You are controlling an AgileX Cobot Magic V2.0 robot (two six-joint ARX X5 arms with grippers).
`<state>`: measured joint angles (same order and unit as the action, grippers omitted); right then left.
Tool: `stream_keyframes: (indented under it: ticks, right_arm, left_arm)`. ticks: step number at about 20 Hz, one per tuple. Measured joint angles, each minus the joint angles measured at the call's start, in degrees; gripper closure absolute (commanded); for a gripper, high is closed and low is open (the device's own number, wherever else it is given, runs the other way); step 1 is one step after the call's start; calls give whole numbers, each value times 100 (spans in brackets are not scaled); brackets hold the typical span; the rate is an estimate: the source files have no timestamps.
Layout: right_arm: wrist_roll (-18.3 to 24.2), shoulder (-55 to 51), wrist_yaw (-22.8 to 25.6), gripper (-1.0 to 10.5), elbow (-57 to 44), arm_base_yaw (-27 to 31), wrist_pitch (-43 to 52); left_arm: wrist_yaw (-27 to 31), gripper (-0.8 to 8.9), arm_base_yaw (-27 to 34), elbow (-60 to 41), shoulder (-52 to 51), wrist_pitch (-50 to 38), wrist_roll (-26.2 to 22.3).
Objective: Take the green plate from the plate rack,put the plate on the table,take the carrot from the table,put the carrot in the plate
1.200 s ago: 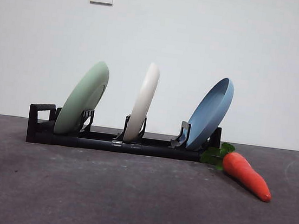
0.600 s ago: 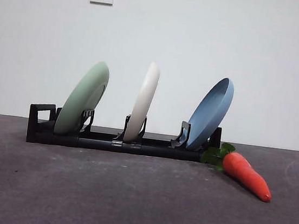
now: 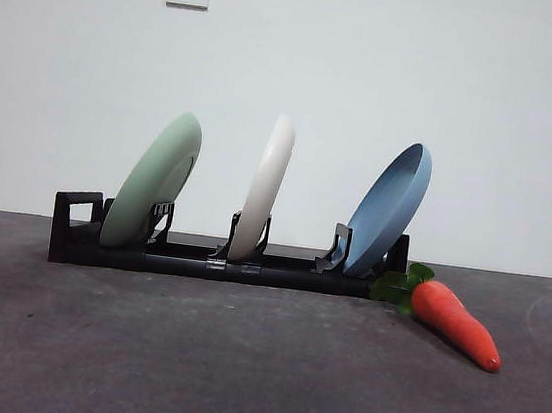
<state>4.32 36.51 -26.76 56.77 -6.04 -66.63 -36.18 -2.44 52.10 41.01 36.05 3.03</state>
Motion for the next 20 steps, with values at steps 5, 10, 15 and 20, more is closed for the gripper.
stream_keyframes:
  ticks: [5,10,15,20]
  right_arm:
    - [0,140,0,379,0,0,-2]
    - [0,302,0,379,0,0,0]
    - [-2,400,0,379,0,0,0]
    - [-26,400,15,379,0,0,0]
  left_arm:
    - [374,276,-367,389,1488,-1147,2]
    - [892,278,-789,1283,3136,-1976,-2]
    - [1685,279,-1117,2146,4736,-2365,-133]
    - [2120,284,-1259,2334,5678,-2809,-223]
